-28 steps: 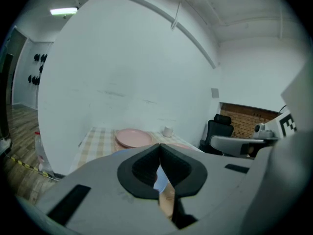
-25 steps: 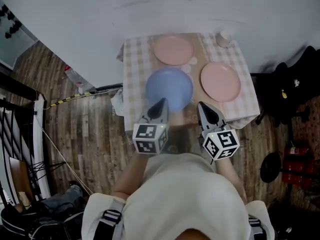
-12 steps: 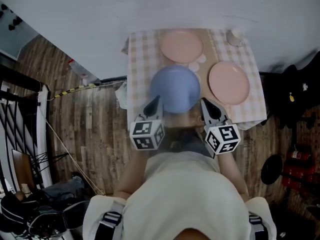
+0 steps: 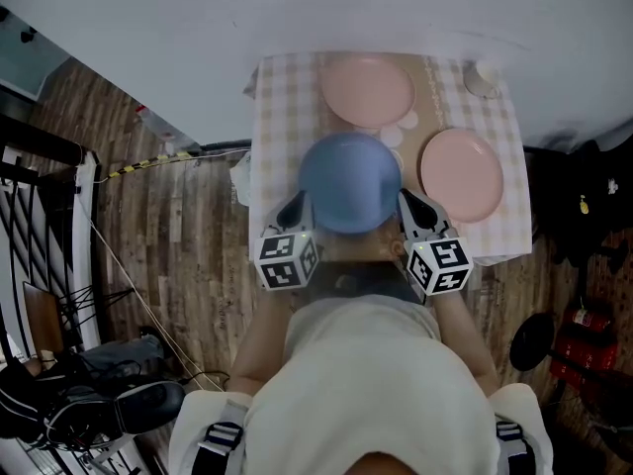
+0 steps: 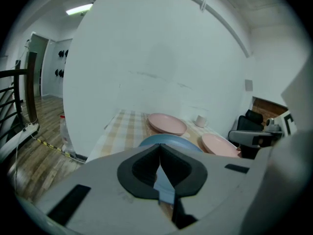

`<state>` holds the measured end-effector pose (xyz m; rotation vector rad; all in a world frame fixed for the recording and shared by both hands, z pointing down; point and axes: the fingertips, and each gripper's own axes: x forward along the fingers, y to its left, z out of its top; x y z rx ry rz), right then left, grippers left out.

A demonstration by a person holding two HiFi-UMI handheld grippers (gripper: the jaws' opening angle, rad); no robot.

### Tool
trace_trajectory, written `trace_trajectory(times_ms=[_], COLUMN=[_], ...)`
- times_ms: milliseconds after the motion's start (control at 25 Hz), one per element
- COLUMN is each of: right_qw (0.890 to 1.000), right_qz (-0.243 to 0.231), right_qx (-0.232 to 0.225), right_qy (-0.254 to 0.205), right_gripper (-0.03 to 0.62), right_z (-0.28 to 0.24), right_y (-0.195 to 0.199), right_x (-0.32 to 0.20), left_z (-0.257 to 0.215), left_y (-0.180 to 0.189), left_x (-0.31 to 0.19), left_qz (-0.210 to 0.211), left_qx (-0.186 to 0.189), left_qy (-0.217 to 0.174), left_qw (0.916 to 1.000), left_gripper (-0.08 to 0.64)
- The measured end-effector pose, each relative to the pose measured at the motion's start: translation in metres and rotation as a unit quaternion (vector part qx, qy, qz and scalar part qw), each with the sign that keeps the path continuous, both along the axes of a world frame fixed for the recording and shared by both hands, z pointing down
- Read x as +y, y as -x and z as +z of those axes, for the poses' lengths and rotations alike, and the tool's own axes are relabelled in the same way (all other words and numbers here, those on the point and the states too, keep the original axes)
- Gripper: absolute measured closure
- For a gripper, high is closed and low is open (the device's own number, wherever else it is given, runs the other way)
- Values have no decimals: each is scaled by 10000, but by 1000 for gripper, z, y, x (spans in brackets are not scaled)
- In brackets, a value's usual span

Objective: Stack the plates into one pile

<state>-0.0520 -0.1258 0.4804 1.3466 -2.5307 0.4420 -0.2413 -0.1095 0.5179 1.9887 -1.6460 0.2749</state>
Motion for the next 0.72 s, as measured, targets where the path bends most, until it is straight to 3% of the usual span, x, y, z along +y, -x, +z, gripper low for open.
trace_trajectory(times_ms=[720], right_qw=[9958], right_qz=[-6], right_qx=[566], right_qy=[718], right_gripper=[591], right_z=[79], right_y=[-13], right_x=[-35], left_z=[59], left_y=[18], left_x=[-21], left_qz=[-220], left_qx=[-359], left_qy=[580], left_qw=[9974], left_gripper=[555])
